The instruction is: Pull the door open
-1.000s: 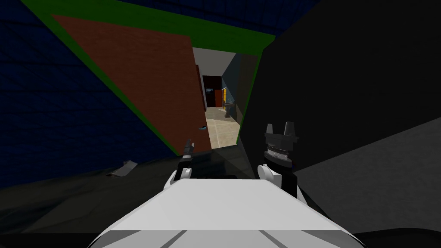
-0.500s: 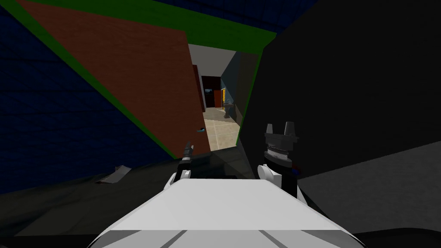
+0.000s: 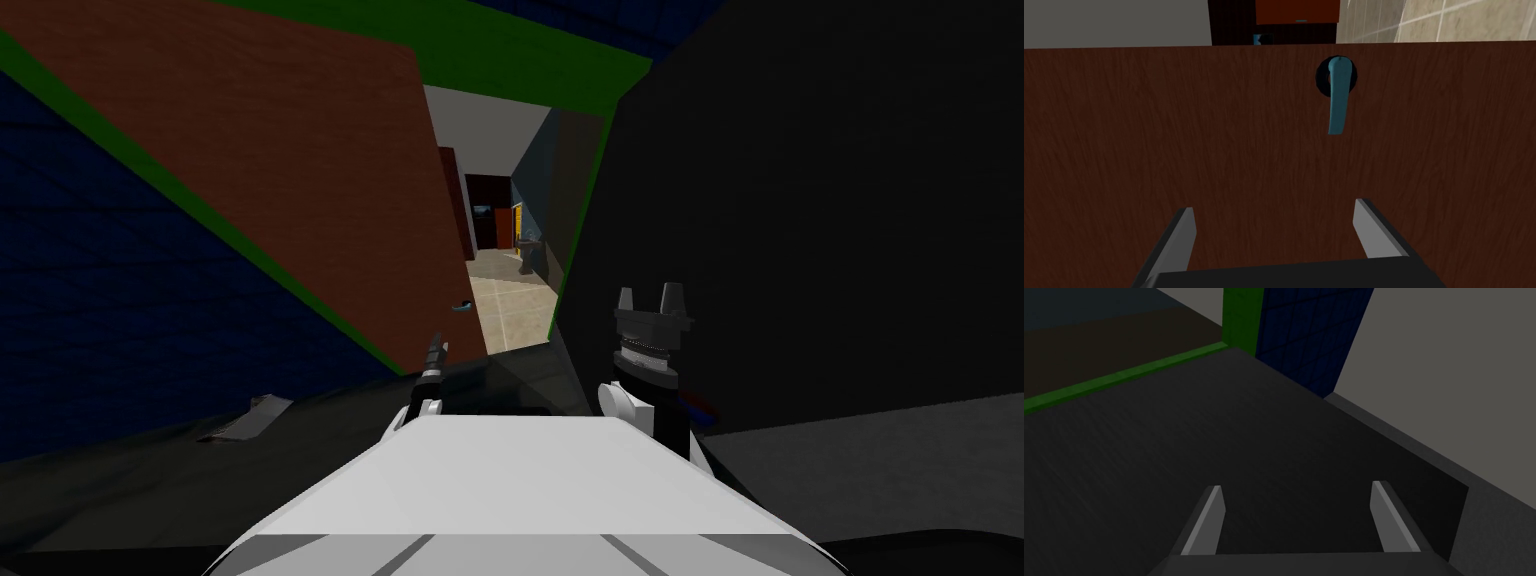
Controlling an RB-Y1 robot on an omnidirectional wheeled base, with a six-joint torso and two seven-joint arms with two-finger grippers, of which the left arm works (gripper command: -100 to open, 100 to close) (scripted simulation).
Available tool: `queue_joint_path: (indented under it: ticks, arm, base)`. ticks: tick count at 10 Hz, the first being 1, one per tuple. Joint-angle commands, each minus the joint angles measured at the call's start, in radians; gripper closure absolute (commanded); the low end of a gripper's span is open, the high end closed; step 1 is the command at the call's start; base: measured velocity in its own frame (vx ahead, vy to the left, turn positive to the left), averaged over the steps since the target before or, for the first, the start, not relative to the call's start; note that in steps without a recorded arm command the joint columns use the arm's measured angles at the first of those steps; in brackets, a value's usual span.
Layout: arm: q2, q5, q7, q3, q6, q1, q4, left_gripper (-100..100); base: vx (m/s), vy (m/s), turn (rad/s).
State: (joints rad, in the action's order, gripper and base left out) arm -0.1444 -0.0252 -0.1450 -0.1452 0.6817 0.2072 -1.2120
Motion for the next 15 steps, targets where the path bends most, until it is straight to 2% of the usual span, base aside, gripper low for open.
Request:
queue_joint_path:
  ticks: [1,6,7,15]
  arm:
    - [-0.001,-0.001,0.000,-0.006,0.009,-0.011,0.035,-100]
    - [-0.006,-0.004,-0.003,-0.021,0.034,-0.031,0.125,-100]
    - [-0.007,-0.005,-0.004,-0.027,0.043,-0.039,0.159,-100]
    - [-0.012,-0.009,-0.009,-0.050,0.082,-0.070,0.300,-100]
  base:
    - [0.090,-0.011,-0.020]
    - [0.100,-0.003,-0.019]
    - [0.125,0.003,-0.037]
    - [0.121,0.002,-0.019]
